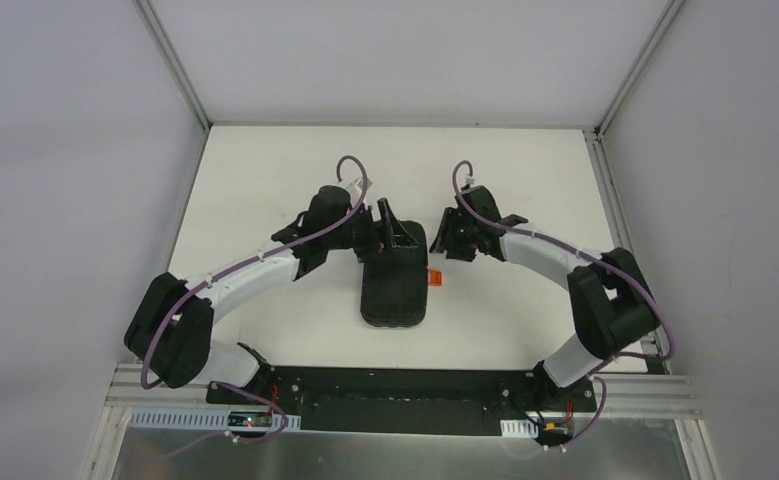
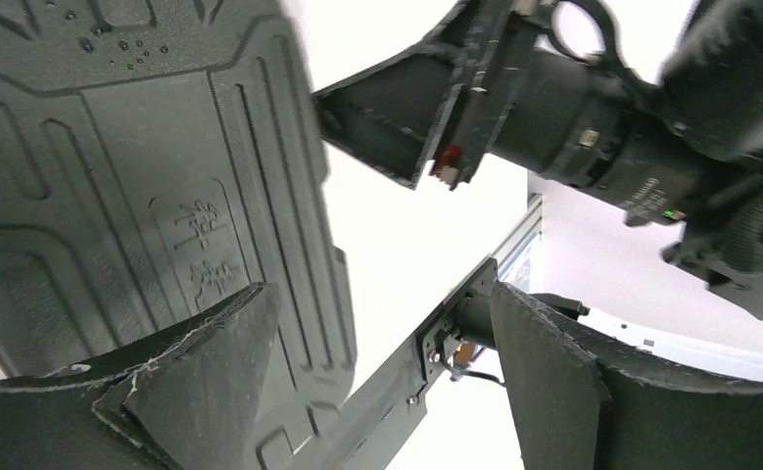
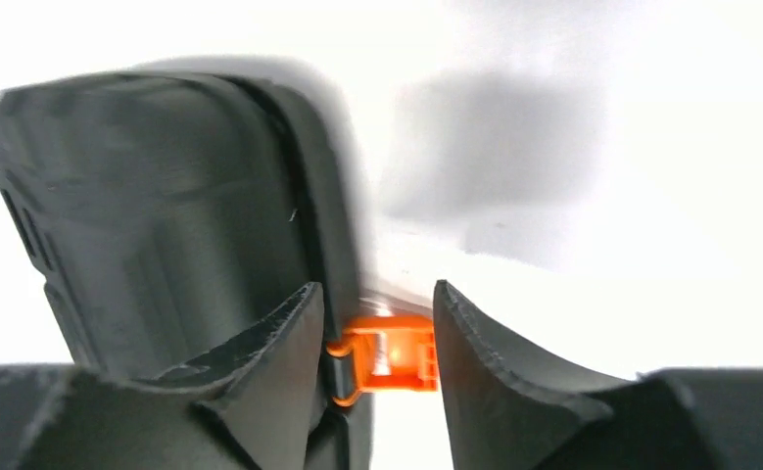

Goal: Pack the tool kit
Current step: Close the toolbox at the center of the board.

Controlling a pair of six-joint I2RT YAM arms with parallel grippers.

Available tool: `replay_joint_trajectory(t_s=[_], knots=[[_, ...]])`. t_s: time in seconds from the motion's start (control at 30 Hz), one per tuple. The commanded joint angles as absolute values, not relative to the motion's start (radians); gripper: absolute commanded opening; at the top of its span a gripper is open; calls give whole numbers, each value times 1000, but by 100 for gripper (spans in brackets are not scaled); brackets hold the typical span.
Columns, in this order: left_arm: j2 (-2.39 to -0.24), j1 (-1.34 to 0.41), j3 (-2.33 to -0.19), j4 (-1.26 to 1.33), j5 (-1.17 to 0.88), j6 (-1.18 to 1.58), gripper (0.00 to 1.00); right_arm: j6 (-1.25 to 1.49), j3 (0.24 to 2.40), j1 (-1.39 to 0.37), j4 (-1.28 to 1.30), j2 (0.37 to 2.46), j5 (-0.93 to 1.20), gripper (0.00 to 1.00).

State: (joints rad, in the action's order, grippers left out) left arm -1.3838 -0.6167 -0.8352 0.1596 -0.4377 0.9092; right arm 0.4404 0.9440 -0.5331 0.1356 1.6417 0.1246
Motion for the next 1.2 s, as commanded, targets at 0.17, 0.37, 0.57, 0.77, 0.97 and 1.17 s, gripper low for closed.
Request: replay_joint_trajectory(t_s=[0.17, 0.37, 0.57, 0.77, 0.97, 1.17], knots=[[-1345, -628, -967, -29, -351, 754, 82, 398, 925, -444, 356, 1318, -192, 60], [-1408, -650, -1053, -304, -140, 565, 86, 486, 846, -443, 296, 1245, 4, 62], [-1511, -702, -1108, -390, -51, 481, 92, 677, 734, -444, 131, 1270, 156, 63], [-1645, -771, -1155, -438, -8, 449, 92, 807, 655, -449, -33, 1335, 200, 63], [-1734, -823, -1141, -524, 82, 430, 90, 874, 598, -450, -144, 1433, 223, 63], [-1765, -842, -1096, -555, 104, 436, 88, 883, 575, -453, -204, 1507, 241, 63]])
